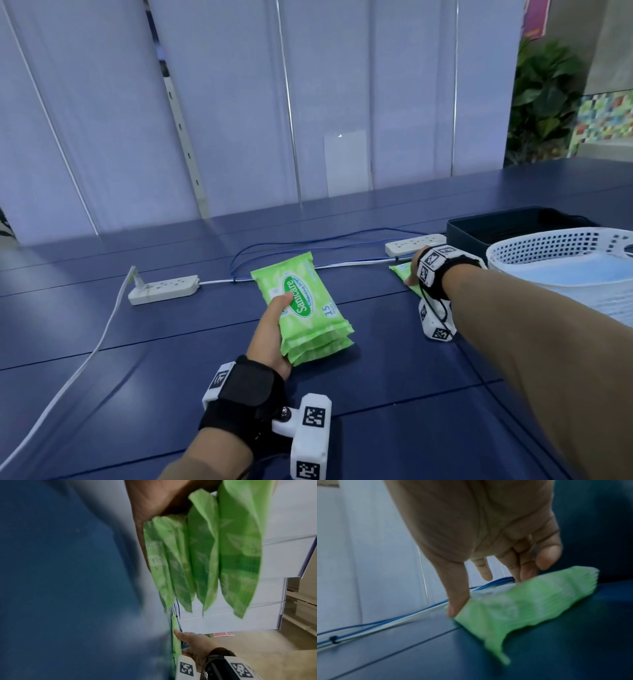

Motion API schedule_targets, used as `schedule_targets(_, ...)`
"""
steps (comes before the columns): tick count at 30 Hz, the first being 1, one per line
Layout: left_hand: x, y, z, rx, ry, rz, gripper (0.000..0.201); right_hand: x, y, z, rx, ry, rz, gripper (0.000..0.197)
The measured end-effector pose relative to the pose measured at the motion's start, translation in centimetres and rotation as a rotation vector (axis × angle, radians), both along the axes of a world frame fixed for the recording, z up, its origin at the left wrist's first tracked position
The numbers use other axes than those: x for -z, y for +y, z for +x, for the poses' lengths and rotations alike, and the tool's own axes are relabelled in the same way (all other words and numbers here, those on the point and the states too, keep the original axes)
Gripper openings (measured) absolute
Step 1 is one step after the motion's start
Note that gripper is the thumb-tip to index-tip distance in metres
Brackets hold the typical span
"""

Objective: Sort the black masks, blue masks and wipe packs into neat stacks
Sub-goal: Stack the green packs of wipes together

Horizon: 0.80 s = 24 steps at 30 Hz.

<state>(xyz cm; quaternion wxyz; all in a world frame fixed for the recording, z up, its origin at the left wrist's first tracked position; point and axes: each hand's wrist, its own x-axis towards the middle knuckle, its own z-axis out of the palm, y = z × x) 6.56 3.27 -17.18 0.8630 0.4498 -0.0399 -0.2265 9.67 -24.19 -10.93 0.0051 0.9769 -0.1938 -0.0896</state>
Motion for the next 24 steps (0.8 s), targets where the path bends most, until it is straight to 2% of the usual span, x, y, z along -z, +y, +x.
schedule_targets(3,0.1,0.0,0.2,0.022,0.012,0.044,0.046,0.0,-0.4,-0.5,0.012,0.056,-0.077,0.052)
schedule_targets(9,0.3,0.1,0.6,0.019,0.006,0.097,0.048,-1.7,0.0,-1.4,-0.030,0.068,-0.086,0.063)
schedule_targets(13,0.3,0.2,0.6,0.043,0.009,0.086,0.053,-4.0,1.5,-4.2,-0.184,0.120,-0.021,0.048)
schedule_targets(16,0.2,0.3,0.4,0.062,0.030,0.082,0.052,-5.8,2.2,-5.7,-0.293,0.083,0.114,0.032)
schedule_targets(19,-0.2,0.4,0.2,0.060,0.045,0.106,0.049,-8.8,4.0,-7.1,-0.434,0.024,0.218,0.030)
schedule_targets(21,-0.2,0.5,0.2,0.068,0.040,0.109,0.049,-10.6,6.8,-7.9,-0.587,0.077,0.089,0.029)
schedule_targets(24,-0.1,0.8,0.2,0.105,0.040,0.072,0.061,-11.7,12.4,-7.9,-0.790,0.061,-0.501,0.023)
